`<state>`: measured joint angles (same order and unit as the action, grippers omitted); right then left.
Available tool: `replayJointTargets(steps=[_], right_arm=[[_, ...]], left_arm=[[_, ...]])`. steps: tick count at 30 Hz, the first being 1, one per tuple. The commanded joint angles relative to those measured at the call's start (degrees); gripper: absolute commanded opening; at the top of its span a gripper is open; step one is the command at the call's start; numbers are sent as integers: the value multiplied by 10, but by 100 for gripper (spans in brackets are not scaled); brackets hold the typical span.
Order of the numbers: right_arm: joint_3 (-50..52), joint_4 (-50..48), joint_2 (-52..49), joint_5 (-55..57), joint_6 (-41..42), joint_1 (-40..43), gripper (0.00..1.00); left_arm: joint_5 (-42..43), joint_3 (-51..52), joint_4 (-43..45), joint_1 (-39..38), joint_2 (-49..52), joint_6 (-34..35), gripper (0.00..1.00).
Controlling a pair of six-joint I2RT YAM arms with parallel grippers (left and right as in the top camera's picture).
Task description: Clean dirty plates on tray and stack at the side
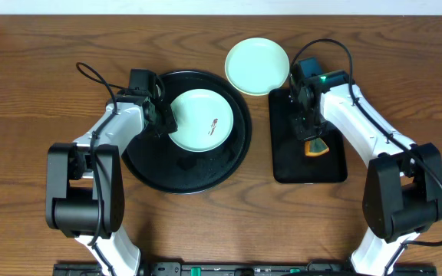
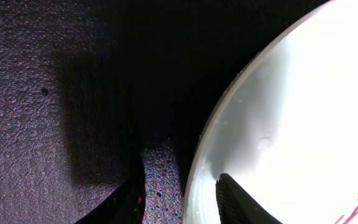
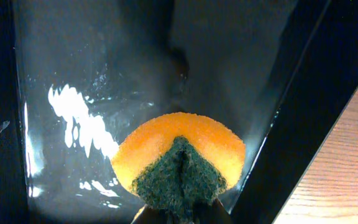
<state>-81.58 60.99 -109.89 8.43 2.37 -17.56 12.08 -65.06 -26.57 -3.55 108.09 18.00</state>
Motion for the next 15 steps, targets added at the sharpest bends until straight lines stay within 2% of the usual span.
replayJointTargets(steps=[1,3,6,7,8,9,15], right_arm=[[-12,3,9,-3,8,-7,1],[-12,3,9,-3,8,-7,1],[-12,3,9,-3,8,-7,15],[-12,3,9,-3,8,-7,16],[-11,3,9,-4,8,-7,13],[-8,3,9,-3,8,-7,2],[44,-39,9,-4,8,-5,1]], left_arm=[[-12,10,-1,2,-7,-3,40],[-12,10,-1,2,-7,-3,40],[-12,10,-1,2,-7,-3,40],[-12,10,-1,2,-7,-3,40],[-12,10,-1,2,-7,-3,40],[-12,10,-1,2,-7,-3,40],[-12,10,-1,2,-7,-3,41]])
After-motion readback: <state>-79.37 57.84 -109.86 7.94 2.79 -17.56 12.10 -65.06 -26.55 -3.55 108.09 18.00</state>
